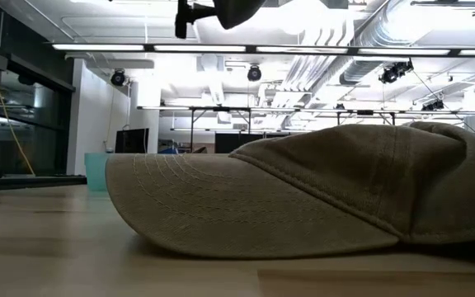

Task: Pick & Place hat
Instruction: Put the blue cap into the green bin

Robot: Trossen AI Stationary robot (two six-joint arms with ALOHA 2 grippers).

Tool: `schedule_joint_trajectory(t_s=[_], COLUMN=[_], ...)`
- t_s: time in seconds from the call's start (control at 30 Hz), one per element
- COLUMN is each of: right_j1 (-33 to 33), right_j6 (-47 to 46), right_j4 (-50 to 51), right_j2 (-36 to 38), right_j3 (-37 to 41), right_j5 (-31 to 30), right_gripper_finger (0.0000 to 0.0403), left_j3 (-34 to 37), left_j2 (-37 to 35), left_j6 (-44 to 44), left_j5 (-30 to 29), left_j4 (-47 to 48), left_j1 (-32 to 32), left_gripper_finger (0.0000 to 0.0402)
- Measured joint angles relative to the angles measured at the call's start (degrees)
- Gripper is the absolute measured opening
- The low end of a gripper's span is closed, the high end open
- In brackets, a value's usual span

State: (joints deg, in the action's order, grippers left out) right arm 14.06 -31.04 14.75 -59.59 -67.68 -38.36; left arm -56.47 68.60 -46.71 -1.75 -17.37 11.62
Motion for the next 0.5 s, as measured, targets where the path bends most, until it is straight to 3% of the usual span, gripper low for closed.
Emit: schedule_joint_trajectory(t_s=[0.2, 0.5], right_j1=[-2.21, -5.04], right_j6=[-0.23, -0.61], right_j4=[-0.28, -2.66], right_j2=[0.00, -0.49], right_j3=[-0.01, 0.00], right_j5=[3.41, 8.96], right_gripper_finger=[0.0005, 0.0005], left_j3=[0.00, 0.00], left_j2=[0.00, -0.02], left_j6=[0.03, 0.68], left_j5=[3.07, 3.20], left_j4=[-3.37, -3.99], left_j1=[0.00, 0.00], left_gripper_finger=[0.0275, 0.0275])
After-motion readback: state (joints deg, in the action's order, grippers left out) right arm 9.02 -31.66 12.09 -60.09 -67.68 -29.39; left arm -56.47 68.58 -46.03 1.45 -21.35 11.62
